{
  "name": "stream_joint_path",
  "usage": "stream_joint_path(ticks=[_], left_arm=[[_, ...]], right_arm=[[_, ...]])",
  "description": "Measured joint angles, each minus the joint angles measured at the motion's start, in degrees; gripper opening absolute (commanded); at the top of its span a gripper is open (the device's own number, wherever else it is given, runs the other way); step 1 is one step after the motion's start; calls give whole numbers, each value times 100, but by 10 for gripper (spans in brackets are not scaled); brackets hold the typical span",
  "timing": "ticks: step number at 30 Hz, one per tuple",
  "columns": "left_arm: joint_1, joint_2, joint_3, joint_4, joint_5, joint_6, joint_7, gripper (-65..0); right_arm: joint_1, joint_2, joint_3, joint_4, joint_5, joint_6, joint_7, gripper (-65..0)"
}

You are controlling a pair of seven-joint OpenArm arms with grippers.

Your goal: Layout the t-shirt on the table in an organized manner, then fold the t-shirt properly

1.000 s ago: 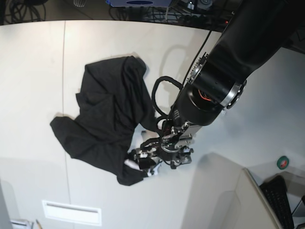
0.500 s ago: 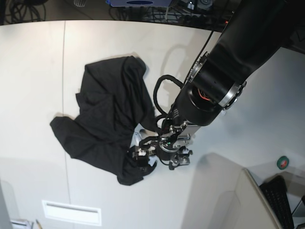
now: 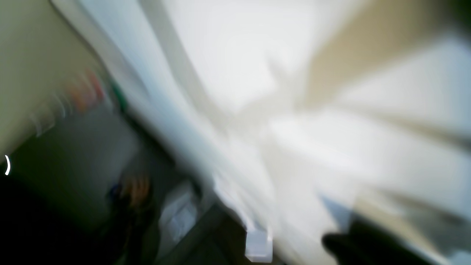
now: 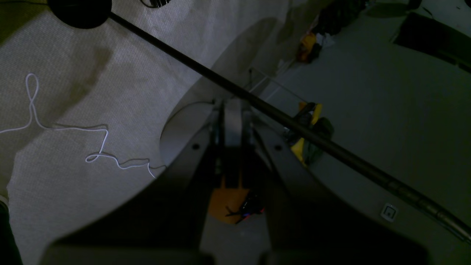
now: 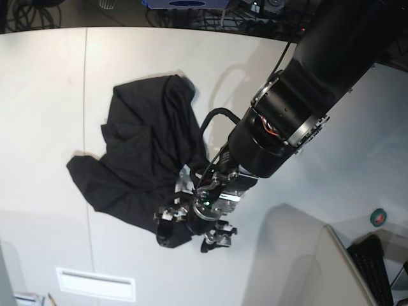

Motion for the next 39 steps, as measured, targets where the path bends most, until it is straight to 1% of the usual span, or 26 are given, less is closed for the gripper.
stream_joint_path(ticks=[1, 4, 7, 10, 13, 14, 15, 17, 18, 22, 24, 25, 26, 27, 28, 33, 35, 37, 38, 39], left_arm=[[-4, -2, 0, 0, -4, 46, 0, -110], [11, 15, 0, 9, -4, 9, 7, -110], [11, 9, 214, 68, -4, 9, 326, -112], [50, -35, 348, 332, -20, 20, 479, -165], [66, -35, 350, 702, -20, 22, 459, -178], [79, -31, 350, 811, -20, 101, 459, -171], [98, -26, 352, 944, -17, 264, 577, -163], [136, -31, 361, 1281, -33, 614, 981, -148], [157, -66, 361, 1473, -39, 734, 1062, -143], [286, -393, 367, 2492, -37, 1307, 1161, -143], [396, -579, 380, 2903, -52, 1333, 1187, -143], [413, -592, 404, 2944, -50, 1368, 1233, -143], [413, -586, 404, 2944, -48, 1440, 1453, -148], [413, -590, 391, 2977, -50, 1432, 1683, -151], [417, -627, 391, 3049, -59, 1427, 1794, -151], [492, -879, 382, 3440, -52, 1370, 1816, -153], [542, -975, 422, 3534, -44, 1462, 1825, -153], [610, -1058, 444, 3670, -44, 1436, 1856, -155], [645, -1080, 446, 3735, -44, 1530, 1856, -155], [669, -1099, 461, 3807, -42, 1694, 1954, -155]], right_arm=[[0, 0, 0, 0, 0, 0, 2, -650], [0, 0, 0, 0, 0, 2, 0, -650], [0, 0, 0, 0, -2, 2, 0, -650], [11, 0, 0, 0, 2, 2, 2, -650], [63, -2, 0, 0, -9, 2, -4, -650], [98, 0, 0, 0, -42, 2, -7, -650], [114, 0, 0, 0, -28, 0, 11, -650], [122, 0, 0, 0, 0, 0, 22, -650], [120, -2, 0, 0, -4, 2, 17, -650], [111, 0, 0, 0, -33, 0, 2, -650], [116, 0, 0, 0, -24, 2, 0, -650], [114, 0, 0, 0, -35, 2, 0, -650], [114, -2, 0, 0, -37, 0, 0, -650], [111, -2, 0, 0, -37, 2, -2, -650], [111, 0, 0, 0, -37, 2, 0, -650], [122, -11, 0, 0, -24, 2, -2, -650], [125, 0, 0, 0, -15, 2, 2, -650], [179, 2, 2, 0, -57, 2, -22, -650], [195, -2, 0, 0, -31, 0, -2, -650], [203, -4, 0, 0, 7, 0, 24, -650]])
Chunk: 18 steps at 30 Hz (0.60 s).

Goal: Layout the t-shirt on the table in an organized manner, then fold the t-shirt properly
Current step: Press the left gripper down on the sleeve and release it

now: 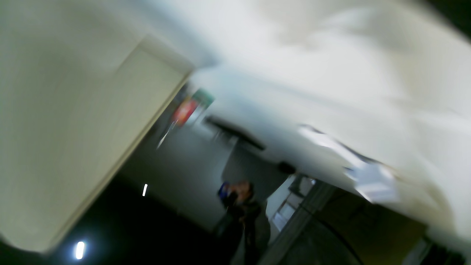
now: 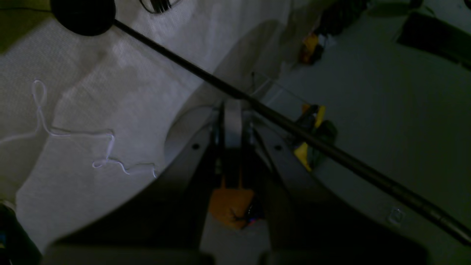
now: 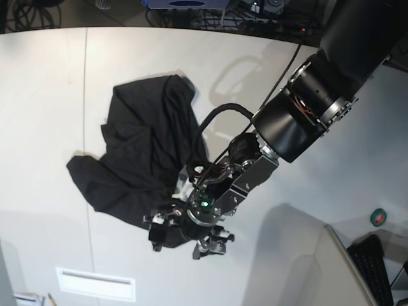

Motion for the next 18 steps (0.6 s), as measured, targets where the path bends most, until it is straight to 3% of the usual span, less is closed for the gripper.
stream_joint_path(ticks=[4, 9, 14, 18], left_arm=[[35, -98, 101, 485, 573, 450, 509, -155], [94, -24, -50, 835, 634, 402, 909, -155], [116, -223, -109, 1172, 658, 479, 1141, -160], [120, -236, -120, 1425, 678, 400, 1215, -225]], right_arm=[[2, 4, 0, 0, -48, 2, -26, -650], [118, 7, 0, 0, -46, 0, -24, -650], [118, -13, 0, 0, -42, 0, -42, -650], [116, 4, 0, 0, -46, 2, -44, -650]])
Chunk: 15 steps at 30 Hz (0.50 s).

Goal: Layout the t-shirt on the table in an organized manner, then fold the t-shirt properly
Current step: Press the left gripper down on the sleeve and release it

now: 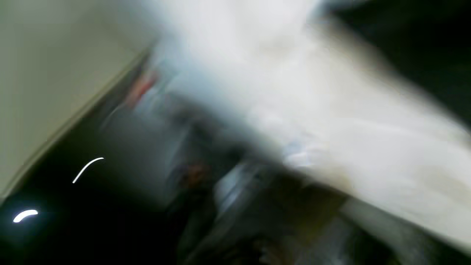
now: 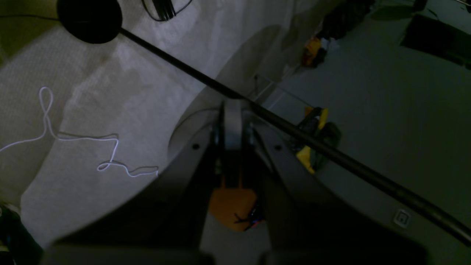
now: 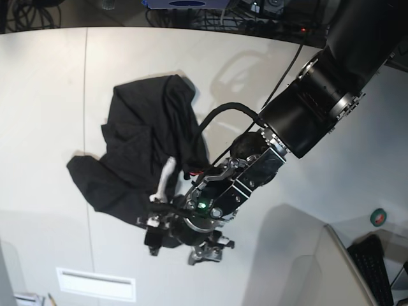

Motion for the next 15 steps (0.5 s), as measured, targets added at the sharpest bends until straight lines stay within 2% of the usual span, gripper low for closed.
stream_joint_path(ticks=[3, 9, 15], left_arm=[[-4, -17, 0, 83, -4, -13, 17, -234], [70, -352, 2, 396, 0, 83, 52, -235], [118, -472, -2, 1067, 101, 17, 566, -239]], right_arm=[[61, 0, 0, 0, 0, 0, 4, -650], [61, -2, 0, 0, 4, -2, 7, -650], [114, 0, 0, 0, 2, 0, -4, -650]])
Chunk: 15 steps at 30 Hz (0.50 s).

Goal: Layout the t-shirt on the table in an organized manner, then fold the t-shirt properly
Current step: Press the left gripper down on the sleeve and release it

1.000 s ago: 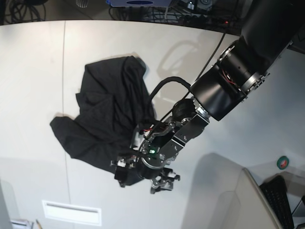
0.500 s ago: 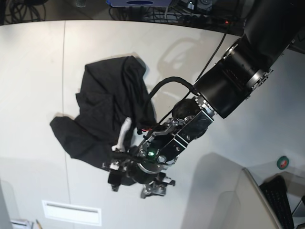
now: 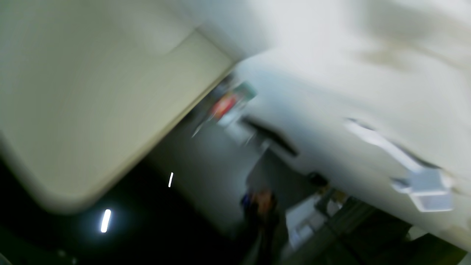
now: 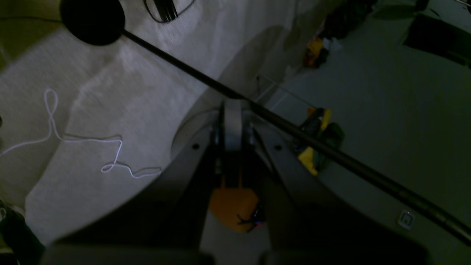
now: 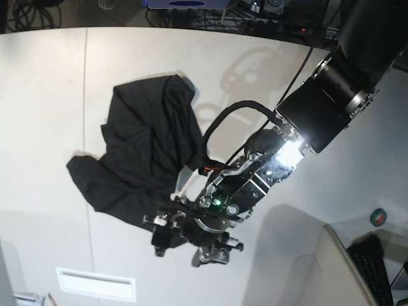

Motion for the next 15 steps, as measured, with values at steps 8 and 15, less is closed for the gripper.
stream_joint_path(ticks=[8, 15], left_arm=[[273, -459, -83, 518, 96, 140, 136, -240], [503, -750, -90, 951, 76, 9, 120, -262]], right_arm=[[205, -9, -11, 0, -72, 0, -24, -650], [1123, -111, -621, -4, -1388, 17, 70, -650]])
